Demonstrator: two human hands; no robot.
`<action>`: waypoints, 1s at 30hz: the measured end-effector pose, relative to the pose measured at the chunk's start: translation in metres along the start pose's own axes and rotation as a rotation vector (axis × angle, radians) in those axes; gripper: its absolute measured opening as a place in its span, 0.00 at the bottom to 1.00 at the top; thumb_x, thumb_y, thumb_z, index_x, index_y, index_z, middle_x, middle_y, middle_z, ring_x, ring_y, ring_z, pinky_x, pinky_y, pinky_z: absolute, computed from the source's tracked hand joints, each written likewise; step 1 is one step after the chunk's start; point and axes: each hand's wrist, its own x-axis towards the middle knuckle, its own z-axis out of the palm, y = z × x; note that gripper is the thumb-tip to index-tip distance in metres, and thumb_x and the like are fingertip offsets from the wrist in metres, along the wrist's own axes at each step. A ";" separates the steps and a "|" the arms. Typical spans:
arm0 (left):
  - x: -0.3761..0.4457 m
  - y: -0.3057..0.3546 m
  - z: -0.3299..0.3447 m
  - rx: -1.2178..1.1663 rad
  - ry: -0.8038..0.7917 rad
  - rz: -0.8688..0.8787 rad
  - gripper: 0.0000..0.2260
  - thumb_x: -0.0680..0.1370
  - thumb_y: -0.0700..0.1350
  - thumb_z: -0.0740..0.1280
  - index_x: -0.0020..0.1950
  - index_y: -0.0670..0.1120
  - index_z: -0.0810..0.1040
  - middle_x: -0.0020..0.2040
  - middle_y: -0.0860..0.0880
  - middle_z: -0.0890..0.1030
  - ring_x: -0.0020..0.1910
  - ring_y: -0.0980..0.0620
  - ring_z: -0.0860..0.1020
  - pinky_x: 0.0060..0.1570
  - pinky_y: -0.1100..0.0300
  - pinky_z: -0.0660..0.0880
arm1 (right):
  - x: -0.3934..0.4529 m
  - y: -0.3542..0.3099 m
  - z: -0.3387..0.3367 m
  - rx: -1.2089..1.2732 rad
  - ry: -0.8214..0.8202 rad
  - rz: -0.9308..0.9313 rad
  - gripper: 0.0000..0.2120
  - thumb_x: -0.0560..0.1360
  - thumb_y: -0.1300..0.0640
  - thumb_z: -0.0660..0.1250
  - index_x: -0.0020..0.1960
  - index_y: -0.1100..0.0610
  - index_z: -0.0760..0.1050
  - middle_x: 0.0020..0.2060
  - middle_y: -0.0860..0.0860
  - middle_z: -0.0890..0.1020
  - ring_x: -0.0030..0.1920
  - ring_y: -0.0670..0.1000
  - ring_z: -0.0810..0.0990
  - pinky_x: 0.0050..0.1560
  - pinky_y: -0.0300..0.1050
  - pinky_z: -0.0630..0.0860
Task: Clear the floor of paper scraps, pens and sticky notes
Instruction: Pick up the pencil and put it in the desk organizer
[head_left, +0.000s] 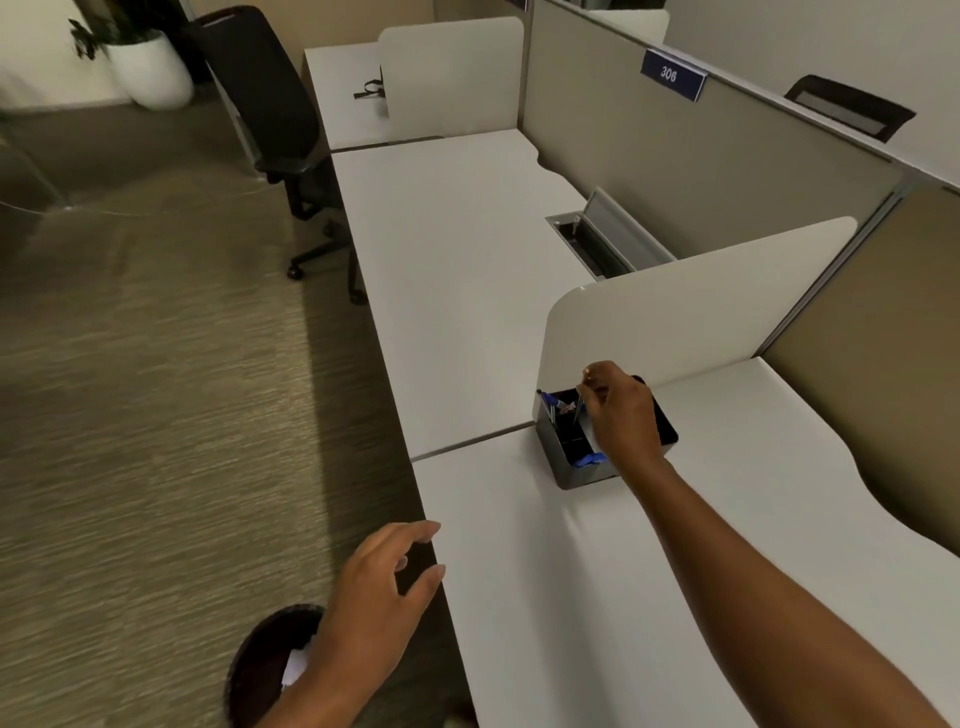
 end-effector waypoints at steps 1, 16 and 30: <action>-0.001 -0.001 0.000 0.001 0.000 0.001 0.20 0.78 0.54 0.73 0.68 0.65 0.75 0.66 0.67 0.76 0.61 0.60 0.78 0.55 0.73 0.73 | -0.001 0.003 0.005 -0.026 -0.031 0.007 0.06 0.82 0.59 0.68 0.58 0.56 0.79 0.48 0.54 0.86 0.48 0.54 0.85 0.51 0.54 0.84; -0.002 -0.004 0.001 0.014 0.039 0.044 0.18 0.80 0.55 0.71 0.67 0.68 0.72 0.68 0.69 0.73 0.61 0.64 0.75 0.60 0.67 0.74 | -0.027 0.005 0.037 -0.054 -0.218 0.218 0.23 0.77 0.66 0.72 0.70 0.56 0.72 0.64 0.55 0.81 0.64 0.57 0.80 0.63 0.47 0.75; -0.019 -0.071 -0.114 0.265 0.519 0.067 0.23 0.84 0.52 0.63 0.79 0.51 0.68 0.82 0.49 0.64 0.85 0.50 0.54 0.83 0.49 0.49 | -0.173 -0.220 0.139 0.029 -0.318 -0.650 0.25 0.81 0.56 0.69 0.76 0.55 0.68 0.77 0.51 0.67 0.81 0.51 0.63 0.79 0.55 0.67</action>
